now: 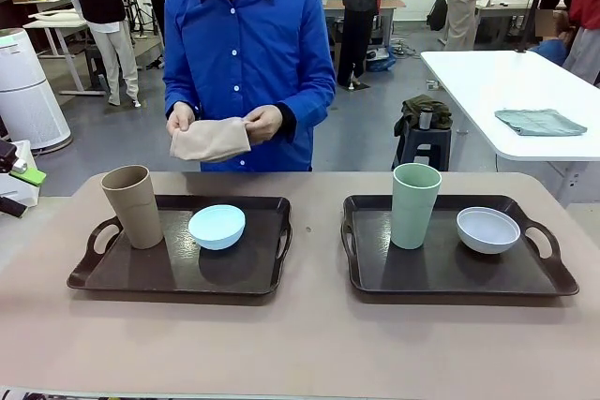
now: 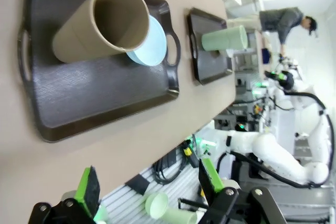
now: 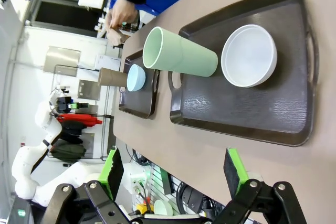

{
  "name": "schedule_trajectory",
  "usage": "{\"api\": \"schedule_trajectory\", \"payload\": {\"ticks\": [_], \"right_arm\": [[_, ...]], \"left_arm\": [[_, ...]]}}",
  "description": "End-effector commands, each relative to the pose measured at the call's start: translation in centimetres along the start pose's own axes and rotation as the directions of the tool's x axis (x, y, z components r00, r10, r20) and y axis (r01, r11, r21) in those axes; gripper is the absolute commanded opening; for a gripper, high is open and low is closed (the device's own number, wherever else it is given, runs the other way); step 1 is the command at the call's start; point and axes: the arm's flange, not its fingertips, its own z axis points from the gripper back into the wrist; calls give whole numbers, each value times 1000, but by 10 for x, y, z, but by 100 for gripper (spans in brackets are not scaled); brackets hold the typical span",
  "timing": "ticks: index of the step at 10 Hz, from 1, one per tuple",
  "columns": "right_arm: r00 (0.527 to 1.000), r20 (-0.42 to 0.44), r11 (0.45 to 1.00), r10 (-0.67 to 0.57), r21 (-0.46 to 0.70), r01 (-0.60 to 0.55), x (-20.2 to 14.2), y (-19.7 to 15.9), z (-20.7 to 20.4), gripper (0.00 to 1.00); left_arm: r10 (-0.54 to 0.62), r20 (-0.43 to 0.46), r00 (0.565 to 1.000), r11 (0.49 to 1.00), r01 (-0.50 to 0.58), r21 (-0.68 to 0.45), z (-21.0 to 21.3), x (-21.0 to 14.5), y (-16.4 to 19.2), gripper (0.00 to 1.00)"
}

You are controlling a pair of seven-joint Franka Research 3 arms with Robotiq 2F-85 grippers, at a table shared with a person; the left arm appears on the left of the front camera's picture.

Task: Set up a tray with a mat and arrange the tableware.
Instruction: Pick up the Picnic Bowl and Reusable plastic cup from the Handle tray in front of the human's position and hold them in the air.

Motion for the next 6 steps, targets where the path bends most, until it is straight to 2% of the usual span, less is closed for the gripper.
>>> {"api": "schedule_trajectory", "payload": {"ticks": [1,2,3,4,5,6], "right_arm": [[1000,-18,998,24,-58,-25,6,29,-7,100],[999,44,991,-3,-137,9,13,58,-13,100],[998,67,980,22,-197,-8,24,94,-17,100],[996,83,980,37,-200,-20,35,139,-24,100],[997,45,976,63,-211,-53,36,175,-36,100],[995,-3,963,100,-251,-98,37,207,-53,100]], "left_arm": [[-54,-33,998,998,54,-10,7,13,0,100],[-101,-9,995,994,101,30,13,20,-12,100],[-179,9,984,980,177,92,23,26,-29,100],[-313,26,949,938,305,164,40,32,-52,100],[-445,13,896,872,429,236,53,34,-66,100],[-528,16,849,814,500,297,58,42,-73,100]]}}
